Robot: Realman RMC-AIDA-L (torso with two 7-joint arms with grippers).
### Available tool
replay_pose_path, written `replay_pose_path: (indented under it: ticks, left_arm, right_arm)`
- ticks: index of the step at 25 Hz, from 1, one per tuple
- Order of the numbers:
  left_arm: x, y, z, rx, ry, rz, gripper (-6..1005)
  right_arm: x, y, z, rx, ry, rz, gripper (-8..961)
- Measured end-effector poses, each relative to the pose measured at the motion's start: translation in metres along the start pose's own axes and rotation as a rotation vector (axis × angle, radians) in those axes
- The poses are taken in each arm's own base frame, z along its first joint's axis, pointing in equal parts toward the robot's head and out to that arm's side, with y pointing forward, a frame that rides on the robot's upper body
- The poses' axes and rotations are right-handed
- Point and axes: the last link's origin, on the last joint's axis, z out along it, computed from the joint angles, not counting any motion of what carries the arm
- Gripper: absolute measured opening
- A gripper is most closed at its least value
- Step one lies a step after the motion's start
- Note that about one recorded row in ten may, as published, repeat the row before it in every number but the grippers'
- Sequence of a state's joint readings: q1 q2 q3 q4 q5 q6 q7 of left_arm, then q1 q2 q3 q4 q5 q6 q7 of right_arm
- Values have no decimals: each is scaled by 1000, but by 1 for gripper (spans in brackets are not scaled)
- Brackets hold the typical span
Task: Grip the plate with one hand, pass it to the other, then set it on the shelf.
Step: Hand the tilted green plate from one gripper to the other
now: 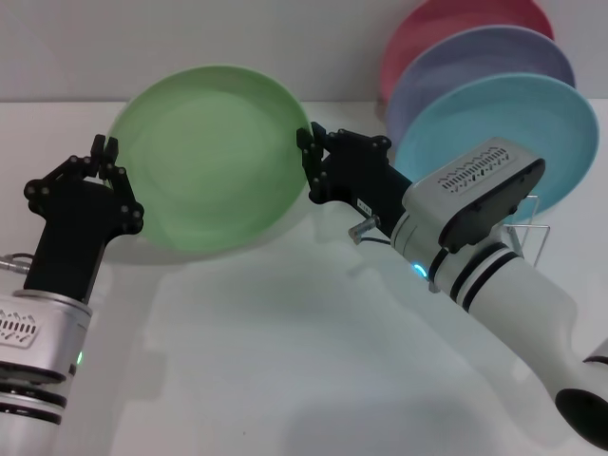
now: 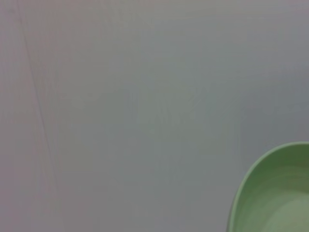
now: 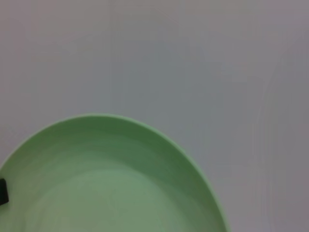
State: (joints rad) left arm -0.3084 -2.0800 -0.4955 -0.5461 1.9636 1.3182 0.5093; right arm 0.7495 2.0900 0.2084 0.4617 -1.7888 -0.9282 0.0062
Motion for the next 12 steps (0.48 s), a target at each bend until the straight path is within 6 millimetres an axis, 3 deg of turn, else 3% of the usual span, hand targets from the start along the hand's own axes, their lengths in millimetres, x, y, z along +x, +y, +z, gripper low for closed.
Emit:
replay_pose_path:
  ticks: [12]
  left_arm:
    - [0, 0, 2, -2, 3, 3, 101]
  right_arm:
    - [-1, 0, 1, 0, 0, -2, 115]
